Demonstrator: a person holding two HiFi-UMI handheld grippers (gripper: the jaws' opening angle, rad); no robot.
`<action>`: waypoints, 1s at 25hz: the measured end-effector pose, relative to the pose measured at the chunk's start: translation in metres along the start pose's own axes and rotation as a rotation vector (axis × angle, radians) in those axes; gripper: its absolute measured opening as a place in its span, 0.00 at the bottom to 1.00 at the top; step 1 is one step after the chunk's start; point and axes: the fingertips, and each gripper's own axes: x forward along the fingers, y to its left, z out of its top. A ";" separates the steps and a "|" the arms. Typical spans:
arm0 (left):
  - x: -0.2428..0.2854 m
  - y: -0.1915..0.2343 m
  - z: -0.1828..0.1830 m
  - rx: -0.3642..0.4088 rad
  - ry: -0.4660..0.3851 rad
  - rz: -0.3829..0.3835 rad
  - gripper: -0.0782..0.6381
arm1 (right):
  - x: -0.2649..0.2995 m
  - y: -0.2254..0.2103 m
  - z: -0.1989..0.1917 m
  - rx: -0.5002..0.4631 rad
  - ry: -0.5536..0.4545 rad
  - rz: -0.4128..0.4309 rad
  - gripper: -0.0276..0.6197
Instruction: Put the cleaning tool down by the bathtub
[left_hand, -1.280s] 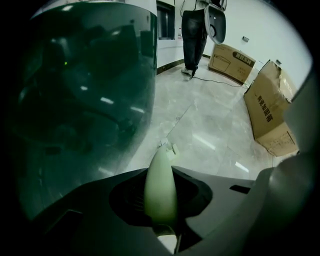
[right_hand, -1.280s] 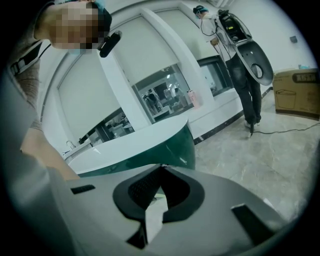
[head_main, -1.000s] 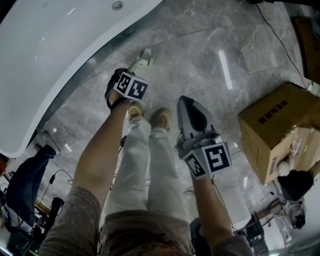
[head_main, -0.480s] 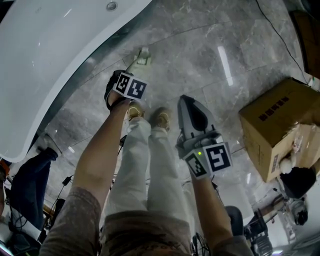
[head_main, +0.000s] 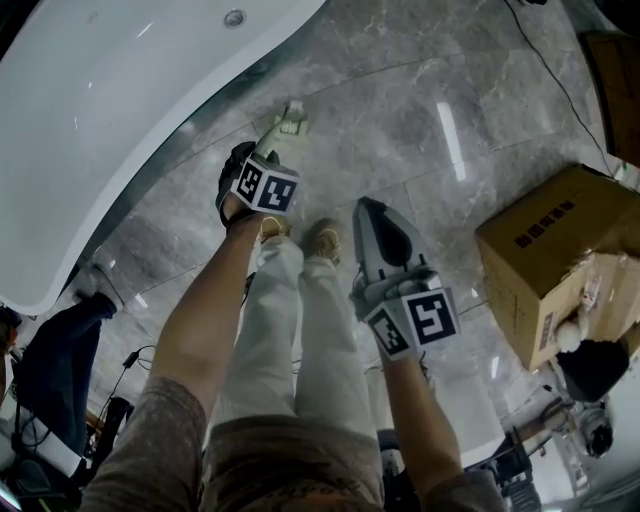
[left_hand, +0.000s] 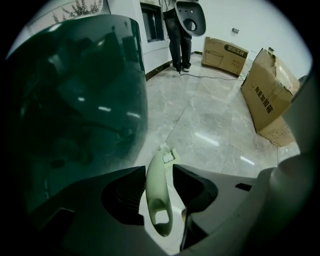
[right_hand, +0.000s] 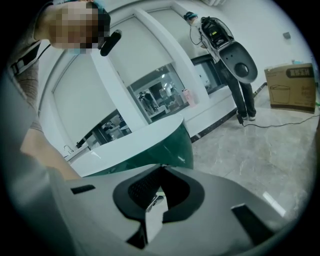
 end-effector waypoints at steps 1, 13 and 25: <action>-0.006 0.002 0.002 -0.006 -0.015 0.006 0.36 | -0.002 0.002 0.002 0.001 -0.002 0.001 0.04; -0.140 0.019 0.028 -0.167 -0.157 -0.023 0.12 | -0.043 0.046 0.048 -0.023 -0.029 -0.006 0.04; -0.353 0.027 0.050 -0.329 -0.298 -0.119 0.12 | -0.126 0.128 0.117 -0.046 -0.051 0.011 0.04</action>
